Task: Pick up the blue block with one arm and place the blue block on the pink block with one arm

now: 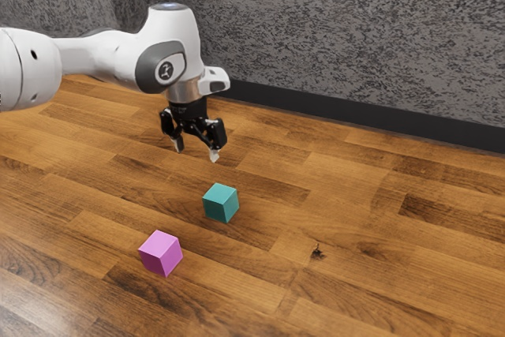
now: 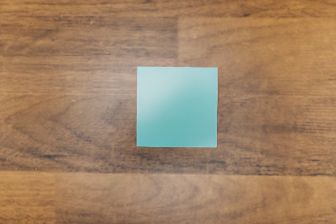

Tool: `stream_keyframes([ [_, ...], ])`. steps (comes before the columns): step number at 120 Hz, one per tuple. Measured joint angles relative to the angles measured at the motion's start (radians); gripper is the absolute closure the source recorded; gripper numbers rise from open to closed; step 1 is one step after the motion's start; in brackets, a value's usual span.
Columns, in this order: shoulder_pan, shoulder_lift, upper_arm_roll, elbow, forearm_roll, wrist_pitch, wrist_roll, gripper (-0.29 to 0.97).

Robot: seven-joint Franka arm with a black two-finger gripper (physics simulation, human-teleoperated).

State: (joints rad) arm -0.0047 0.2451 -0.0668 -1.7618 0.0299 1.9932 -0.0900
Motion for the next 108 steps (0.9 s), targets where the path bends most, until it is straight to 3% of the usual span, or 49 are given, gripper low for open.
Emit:
stream_keyframes([
  [44, 0.000, 0.029, -0.013, -0.114, 0.005, 0.160, 0.003, 0.00],
  [108, 0.002, 0.144, -0.009, -0.055, 0.008, 0.211, 0.010, 0.00],
])
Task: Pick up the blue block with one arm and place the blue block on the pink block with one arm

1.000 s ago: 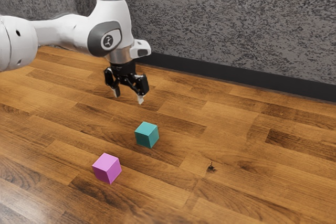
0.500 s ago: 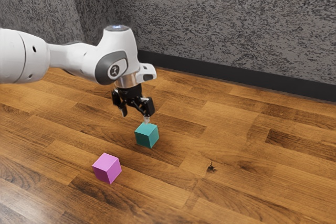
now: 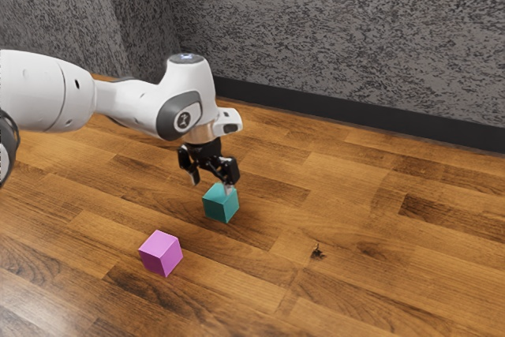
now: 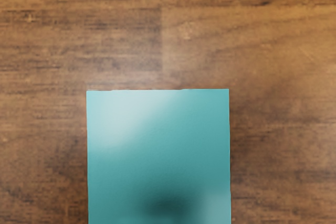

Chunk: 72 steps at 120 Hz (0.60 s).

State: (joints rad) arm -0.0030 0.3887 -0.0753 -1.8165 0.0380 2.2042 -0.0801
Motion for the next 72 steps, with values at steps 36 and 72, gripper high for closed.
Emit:
stream_keyframes([
  [36, 0.000, 0.069, 0.002, 0.042, -0.001, -0.003, 0.010, 0.00],
  [72, 0.000, 0.112, 0.003, 0.075, 0.000, -0.008, 0.016, 0.00],
])
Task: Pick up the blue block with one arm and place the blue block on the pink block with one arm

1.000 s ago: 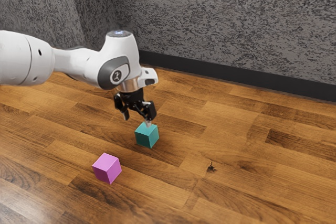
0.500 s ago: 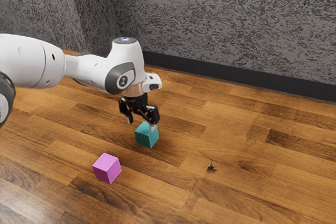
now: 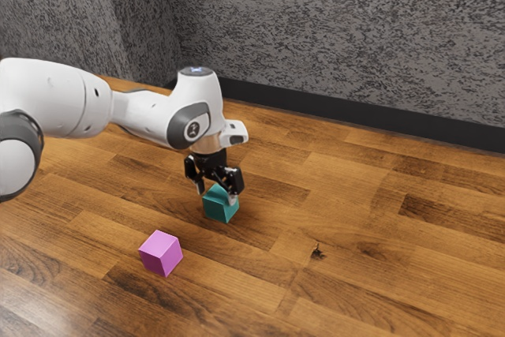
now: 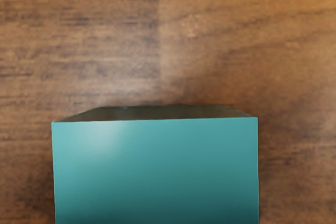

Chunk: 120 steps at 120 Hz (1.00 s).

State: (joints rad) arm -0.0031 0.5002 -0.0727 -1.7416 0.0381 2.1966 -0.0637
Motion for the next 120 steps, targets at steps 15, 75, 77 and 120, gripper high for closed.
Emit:
stream_keyframes([
  [15, 0.000, 0.012, 0.001, 0.013, 0.000, -0.001, 0.002, 0.00],
  [75, 0.000, 0.042, 0.008, 0.029, -0.001, 0.001, 0.006, 0.16],
  [77, 0.000, 0.042, 0.008, 0.029, -0.001, 0.001, 0.006, 0.16],
  [120, 0.000, 0.039, 0.010, 0.029, 0.001, 0.001, 0.006, 0.29],
])
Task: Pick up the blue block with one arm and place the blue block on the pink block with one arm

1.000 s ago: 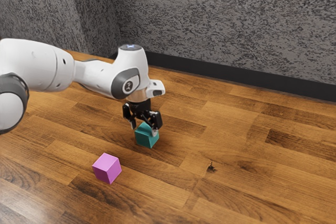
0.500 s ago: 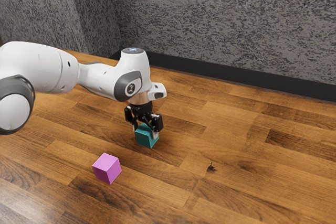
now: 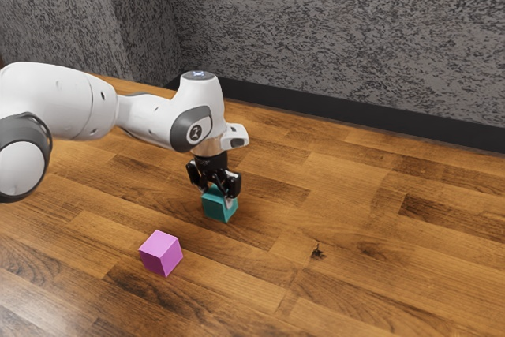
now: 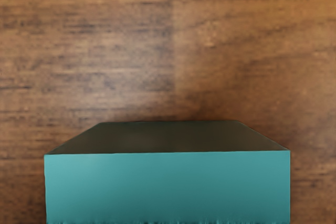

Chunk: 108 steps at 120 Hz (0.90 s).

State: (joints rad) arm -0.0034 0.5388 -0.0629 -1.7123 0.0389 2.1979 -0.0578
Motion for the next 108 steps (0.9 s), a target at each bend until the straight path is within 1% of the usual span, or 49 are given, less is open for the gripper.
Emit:
stream_keyframes([
  [18, -0.001, -0.019, 0.000, -0.004, 0.003, -0.002, -0.003, 0.32],
  [33, -0.001, -0.113, -0.002, -0.039, 0.005, -0.035, -0.007, 0.35],
  [55, -0.001, -0.295, -0.004, -0.200, 0.007, -0.067, -0.012, 0.36],
  [77, -0.001, -0.439, -0.004, -0.363, 0.006, -0.075, -0.017, 0.36],
  [96, -0.004, -0.533, 0.004, -0.476, 0.007, -0.067, -0.019, 0.36],
  [108, -0.019, -0.558, 0.024, -0.525, 0.008, -0.060, -0.020, 0.37],
])
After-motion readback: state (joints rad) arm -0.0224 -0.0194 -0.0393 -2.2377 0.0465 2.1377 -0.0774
